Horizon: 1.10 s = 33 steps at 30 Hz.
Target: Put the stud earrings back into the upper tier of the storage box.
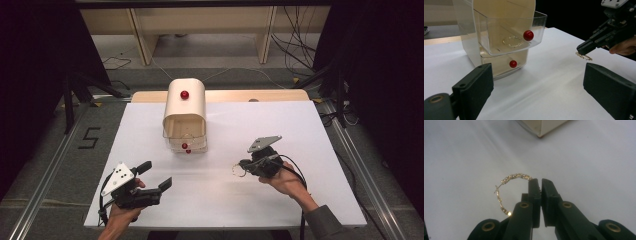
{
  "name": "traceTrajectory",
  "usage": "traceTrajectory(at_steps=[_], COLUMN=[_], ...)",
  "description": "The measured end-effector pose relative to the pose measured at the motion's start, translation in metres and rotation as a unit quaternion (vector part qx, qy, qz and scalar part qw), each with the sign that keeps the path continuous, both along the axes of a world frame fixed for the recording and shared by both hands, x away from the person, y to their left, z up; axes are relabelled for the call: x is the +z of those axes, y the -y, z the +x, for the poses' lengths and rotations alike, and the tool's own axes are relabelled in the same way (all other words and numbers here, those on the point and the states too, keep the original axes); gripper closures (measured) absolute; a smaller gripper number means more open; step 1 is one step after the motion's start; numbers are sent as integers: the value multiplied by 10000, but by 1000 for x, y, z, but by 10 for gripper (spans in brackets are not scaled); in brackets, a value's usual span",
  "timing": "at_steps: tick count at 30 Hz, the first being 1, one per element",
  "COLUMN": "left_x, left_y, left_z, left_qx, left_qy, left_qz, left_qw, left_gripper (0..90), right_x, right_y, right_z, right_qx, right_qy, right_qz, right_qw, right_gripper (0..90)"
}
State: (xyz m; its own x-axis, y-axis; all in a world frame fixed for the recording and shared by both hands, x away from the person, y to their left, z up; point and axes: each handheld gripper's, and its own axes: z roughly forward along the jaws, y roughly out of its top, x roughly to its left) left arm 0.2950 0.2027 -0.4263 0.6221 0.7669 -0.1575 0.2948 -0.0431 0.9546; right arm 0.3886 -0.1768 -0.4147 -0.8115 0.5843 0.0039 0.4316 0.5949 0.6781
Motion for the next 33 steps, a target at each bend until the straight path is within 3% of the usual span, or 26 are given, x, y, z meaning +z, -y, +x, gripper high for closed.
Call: traceTrajectory(at_steps=[18,33], left_x=[0,1], left_y=[-1,-1], left_z=[0,0], left_qx=[44,36], left_qy=[22,40], left_qz=[-25,-27], left_qw=[10000,10000], left_gripper=[88,88], right_x=[40,67], right_y=[-29,-56], right_z=[12,21], right_qx=[172,367], right_qy=[372,502], right_qz=[361,561], right_qw=[9985,9965], right_gripper=[867,867])
